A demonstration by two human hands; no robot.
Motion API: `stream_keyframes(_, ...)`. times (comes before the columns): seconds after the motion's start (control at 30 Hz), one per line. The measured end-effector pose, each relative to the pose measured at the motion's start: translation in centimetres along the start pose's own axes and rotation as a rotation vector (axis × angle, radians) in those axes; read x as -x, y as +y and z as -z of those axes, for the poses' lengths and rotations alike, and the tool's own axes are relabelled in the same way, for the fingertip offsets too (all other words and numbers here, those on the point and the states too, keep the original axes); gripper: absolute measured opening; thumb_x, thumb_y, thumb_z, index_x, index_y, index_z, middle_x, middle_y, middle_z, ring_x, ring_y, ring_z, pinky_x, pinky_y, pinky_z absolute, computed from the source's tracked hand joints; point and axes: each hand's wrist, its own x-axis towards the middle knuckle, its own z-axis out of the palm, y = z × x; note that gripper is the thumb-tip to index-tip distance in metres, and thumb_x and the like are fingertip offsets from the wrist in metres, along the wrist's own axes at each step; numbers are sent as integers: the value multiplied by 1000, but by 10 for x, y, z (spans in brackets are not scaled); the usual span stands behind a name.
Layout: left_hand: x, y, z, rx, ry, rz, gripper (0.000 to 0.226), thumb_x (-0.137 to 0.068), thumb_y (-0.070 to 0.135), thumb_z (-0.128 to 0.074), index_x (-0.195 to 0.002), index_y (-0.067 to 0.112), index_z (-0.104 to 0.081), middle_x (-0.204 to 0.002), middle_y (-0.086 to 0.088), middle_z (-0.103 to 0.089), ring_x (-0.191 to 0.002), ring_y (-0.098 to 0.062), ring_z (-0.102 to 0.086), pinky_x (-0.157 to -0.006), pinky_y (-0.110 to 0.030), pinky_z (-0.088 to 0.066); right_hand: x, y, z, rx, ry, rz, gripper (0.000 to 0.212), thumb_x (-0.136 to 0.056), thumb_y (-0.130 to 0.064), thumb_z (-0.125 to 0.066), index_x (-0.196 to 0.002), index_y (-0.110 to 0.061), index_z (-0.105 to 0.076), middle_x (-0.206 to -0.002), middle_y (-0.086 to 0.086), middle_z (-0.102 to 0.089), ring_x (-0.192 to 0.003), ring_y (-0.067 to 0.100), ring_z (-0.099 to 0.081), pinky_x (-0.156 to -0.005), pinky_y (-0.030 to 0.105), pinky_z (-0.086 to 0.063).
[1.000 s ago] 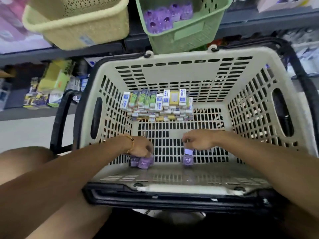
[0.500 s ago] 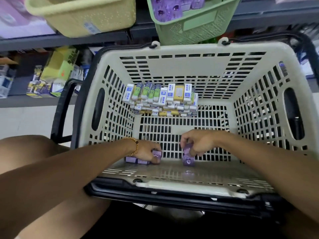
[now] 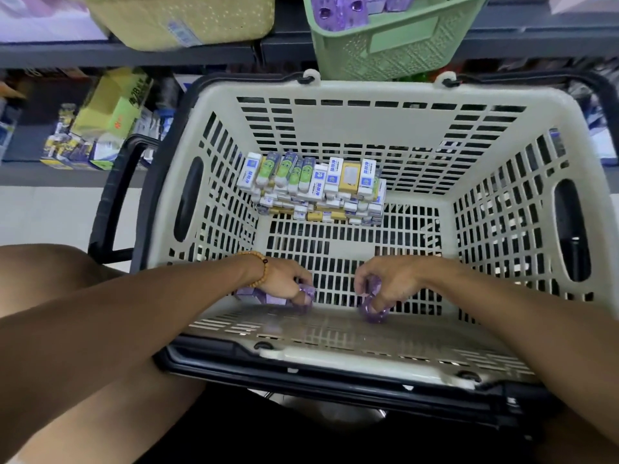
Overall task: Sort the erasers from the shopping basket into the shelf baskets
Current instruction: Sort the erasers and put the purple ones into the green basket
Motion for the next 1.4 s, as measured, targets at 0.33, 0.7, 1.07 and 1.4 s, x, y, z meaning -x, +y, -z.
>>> stream_keyframes(0.33,8,16,24,174,173,-114,27,-93,41,-56,-119,37,-56,-97,8,-52,-69,-11,-53,-42,-16,-45,15,5,-1,-112,-101,-58,46,-80,5,-71,-116,-22,-61,-112,-1,-55,-92,17,-60,-62,19,-52)
stream_keyframes(0.7,23,25,42,310,319,-215,29,-96,39,-53,-124,32,-55,-109,4,-51,-74,-13,-56,-45,-19,-47,19,1,4,-130,223,21,25,-85,-8,-72,-107,-14,-60,-97,-4,-59,-85,7,-58,-73,13,-50)
stream_keyframes(1.07,61,42,62,721,637,-391,11,-95,40,-54,-105,40,-58,-104,-8,-68,-64,-25,-60,-51,-26,-49,71,-49,62,-523,730,255,32,-77,-14,-81,-99,-27,-61,-98,-4,-66,-71,3,-65,-49,11,-45)
stream_keyframes(1.4,127,69,92,732,900,-606,12,-94,38,-57,-98,48,-52,-100,11,-55,-81,1,-57,-59,-6,-41,131,-90,95,-534,1021,428,14,-80,-25,-79,-88,-28,-68,-83,-10,-71,-56,-5,-60,-57,16,-46)
